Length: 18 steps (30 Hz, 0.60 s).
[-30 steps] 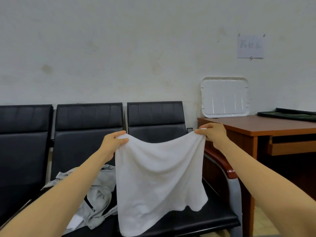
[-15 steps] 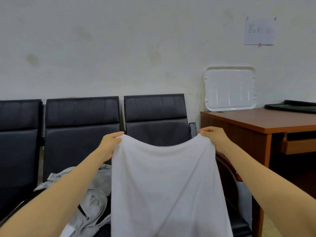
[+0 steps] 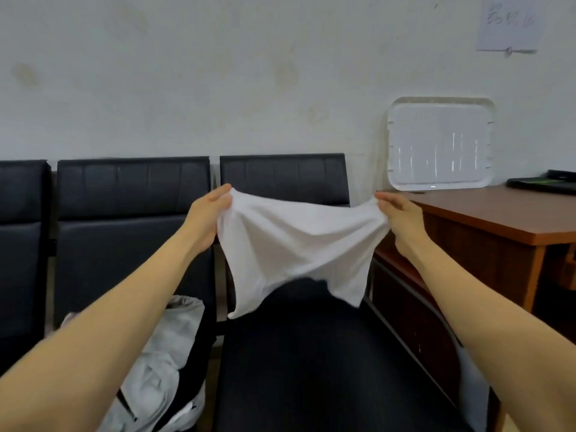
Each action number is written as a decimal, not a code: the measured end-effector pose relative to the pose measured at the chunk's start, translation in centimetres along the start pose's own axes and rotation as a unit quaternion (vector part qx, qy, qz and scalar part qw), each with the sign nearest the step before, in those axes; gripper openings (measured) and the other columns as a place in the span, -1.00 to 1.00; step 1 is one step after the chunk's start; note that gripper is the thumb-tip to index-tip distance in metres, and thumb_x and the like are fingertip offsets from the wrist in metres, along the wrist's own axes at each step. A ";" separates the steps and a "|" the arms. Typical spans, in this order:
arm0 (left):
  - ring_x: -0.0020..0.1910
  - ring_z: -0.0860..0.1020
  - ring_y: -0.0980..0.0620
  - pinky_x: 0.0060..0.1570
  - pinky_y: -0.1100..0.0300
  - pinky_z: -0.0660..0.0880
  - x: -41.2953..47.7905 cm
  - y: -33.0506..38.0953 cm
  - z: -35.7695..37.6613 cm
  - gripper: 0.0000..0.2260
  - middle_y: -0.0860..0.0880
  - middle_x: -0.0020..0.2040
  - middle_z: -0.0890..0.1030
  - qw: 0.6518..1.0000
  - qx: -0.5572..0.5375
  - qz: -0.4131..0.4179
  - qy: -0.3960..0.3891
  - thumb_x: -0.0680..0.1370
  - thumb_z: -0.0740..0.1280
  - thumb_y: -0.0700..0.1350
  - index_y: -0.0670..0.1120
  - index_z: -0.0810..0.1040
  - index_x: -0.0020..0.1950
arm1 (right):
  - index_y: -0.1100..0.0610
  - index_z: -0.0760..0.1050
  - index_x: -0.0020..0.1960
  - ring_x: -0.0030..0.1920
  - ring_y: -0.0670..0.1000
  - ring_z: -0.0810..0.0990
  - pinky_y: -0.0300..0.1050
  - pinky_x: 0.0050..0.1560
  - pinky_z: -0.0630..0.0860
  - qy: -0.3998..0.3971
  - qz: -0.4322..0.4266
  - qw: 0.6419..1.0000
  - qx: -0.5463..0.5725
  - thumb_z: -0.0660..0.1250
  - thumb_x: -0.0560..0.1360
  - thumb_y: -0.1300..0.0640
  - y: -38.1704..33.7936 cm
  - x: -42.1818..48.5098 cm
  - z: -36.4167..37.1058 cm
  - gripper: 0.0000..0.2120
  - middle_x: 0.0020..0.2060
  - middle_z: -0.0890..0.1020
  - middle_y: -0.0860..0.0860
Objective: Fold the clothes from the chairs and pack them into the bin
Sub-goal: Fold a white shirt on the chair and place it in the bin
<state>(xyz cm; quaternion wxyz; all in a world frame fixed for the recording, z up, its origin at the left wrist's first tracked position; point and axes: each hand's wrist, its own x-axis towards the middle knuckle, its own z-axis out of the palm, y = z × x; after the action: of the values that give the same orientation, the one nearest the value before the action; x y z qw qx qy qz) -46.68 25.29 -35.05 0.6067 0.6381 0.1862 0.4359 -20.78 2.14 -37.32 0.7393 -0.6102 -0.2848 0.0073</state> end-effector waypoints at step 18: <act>-0.07 0.58 0.00 -0.17 0.18 0.53 -26.2 -21.7 -6.4 -0.76 -0.13 0.13 0.59 0.926 0.164 -0.337 -0.039 0.53 0.37 -0.28 -0.12 0.57 0.19 | 0.11 0.63 0.00 -0.13 0.24 0.55 0.05 -0.09 0.49 -0.099 0.263 0.905 -0.318 0.19 0.59 0.30 18.9 -22.8 -13.1 -0.75 0.03 0.62 0.22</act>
<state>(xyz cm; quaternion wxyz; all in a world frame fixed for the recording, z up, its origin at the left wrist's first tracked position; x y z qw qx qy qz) -59.75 13.35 -64.73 0.6113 0.6449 0.4357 0.1437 -27.92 -13.01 -65.08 0.4447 -0.8620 -0.1728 0.1710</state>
